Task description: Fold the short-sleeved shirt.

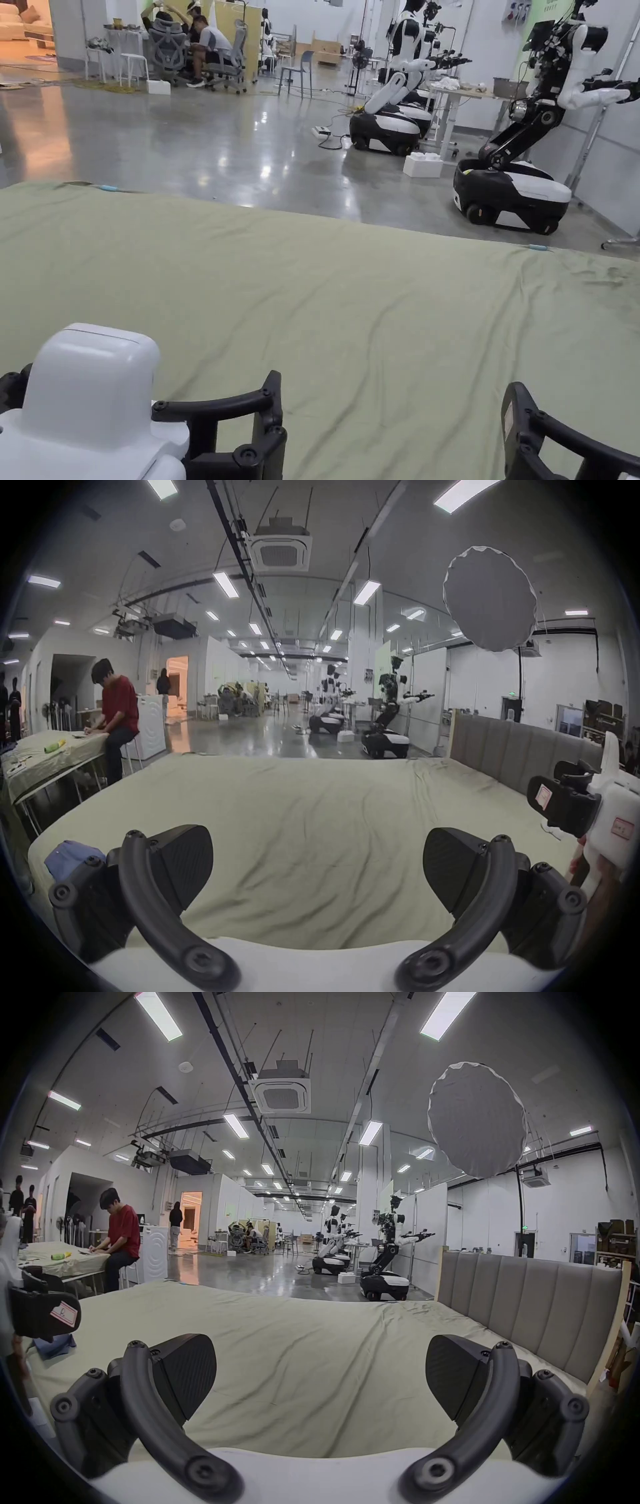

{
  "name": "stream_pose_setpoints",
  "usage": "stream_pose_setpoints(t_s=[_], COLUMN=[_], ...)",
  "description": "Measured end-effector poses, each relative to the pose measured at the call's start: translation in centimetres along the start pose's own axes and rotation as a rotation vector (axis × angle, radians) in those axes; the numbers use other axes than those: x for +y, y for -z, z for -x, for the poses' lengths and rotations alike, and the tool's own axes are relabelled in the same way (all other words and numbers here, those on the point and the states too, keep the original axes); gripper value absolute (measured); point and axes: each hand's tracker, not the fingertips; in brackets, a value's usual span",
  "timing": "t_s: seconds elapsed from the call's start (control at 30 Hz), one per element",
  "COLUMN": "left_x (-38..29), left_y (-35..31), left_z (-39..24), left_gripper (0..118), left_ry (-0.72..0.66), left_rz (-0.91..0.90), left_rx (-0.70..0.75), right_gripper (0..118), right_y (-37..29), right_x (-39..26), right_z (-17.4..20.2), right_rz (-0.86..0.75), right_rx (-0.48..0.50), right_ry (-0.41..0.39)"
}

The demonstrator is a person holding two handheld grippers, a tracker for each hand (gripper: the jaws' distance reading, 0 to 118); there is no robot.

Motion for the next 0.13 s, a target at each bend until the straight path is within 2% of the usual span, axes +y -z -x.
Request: stream_pose_setpoints(t_s=[0.13], left_x=[-0.07], left_y=[-0.75], left_z=[-0.71], left_gripper=[118], left_ry=[-0.011], left_rz=[-0.097], left_rx=[0.15], right_gripper=[118], right_y=[-0.23], right_x=[0.3], right_z=[0.02], right_rz=[-0.015], right_rx=[0.002], right_ry=[0.017])
